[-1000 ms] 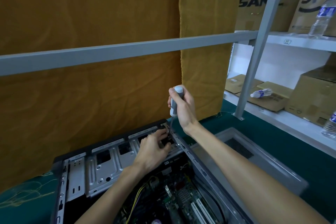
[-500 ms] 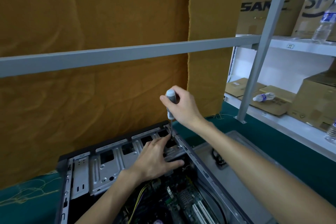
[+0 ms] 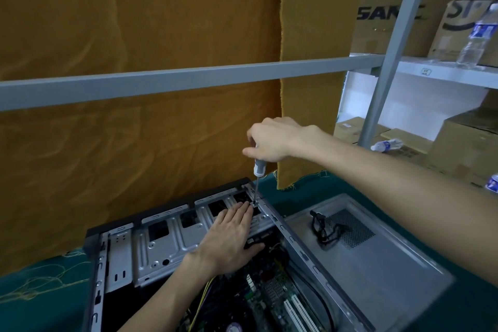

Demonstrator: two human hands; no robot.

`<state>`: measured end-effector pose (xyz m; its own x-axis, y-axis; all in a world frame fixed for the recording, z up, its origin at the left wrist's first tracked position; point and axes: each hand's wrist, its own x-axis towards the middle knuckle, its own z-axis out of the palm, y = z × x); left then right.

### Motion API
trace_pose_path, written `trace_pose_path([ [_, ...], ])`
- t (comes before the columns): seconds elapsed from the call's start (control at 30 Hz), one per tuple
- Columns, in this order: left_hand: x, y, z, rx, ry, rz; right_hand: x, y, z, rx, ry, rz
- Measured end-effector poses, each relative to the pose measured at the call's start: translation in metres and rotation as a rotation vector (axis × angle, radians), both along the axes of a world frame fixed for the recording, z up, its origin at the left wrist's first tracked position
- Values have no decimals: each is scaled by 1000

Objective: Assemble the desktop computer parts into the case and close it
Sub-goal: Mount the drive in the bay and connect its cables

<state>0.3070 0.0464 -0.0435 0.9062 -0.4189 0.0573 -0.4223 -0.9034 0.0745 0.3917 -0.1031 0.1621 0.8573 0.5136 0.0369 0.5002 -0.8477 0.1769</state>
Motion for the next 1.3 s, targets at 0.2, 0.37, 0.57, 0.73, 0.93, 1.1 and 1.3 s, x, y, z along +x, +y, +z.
trace_pose_path([
  [0.2,-2,-1,3,20,-3,-4,-4,10,5,15,48,28],
  [0.37,-4,-1,3,42,-9,-10,2,6,15,133,368,0],
  [0.57,-4,-1,3,54,0,-14,9,3,10,127,302,17],
  [0.73,-4,-2,5,53,-5,-14,12,0,8,70,212,14],
  [0.93,-4,-1,5,37,-13,-10,7,1,10,113,244,47],
  [1.1,-5,-1,5,30,-2,-6,4,4,11,100,300,69],
  [1.3,-6,-2,7,31,2,-8,3,5,16,76,371,11],
])
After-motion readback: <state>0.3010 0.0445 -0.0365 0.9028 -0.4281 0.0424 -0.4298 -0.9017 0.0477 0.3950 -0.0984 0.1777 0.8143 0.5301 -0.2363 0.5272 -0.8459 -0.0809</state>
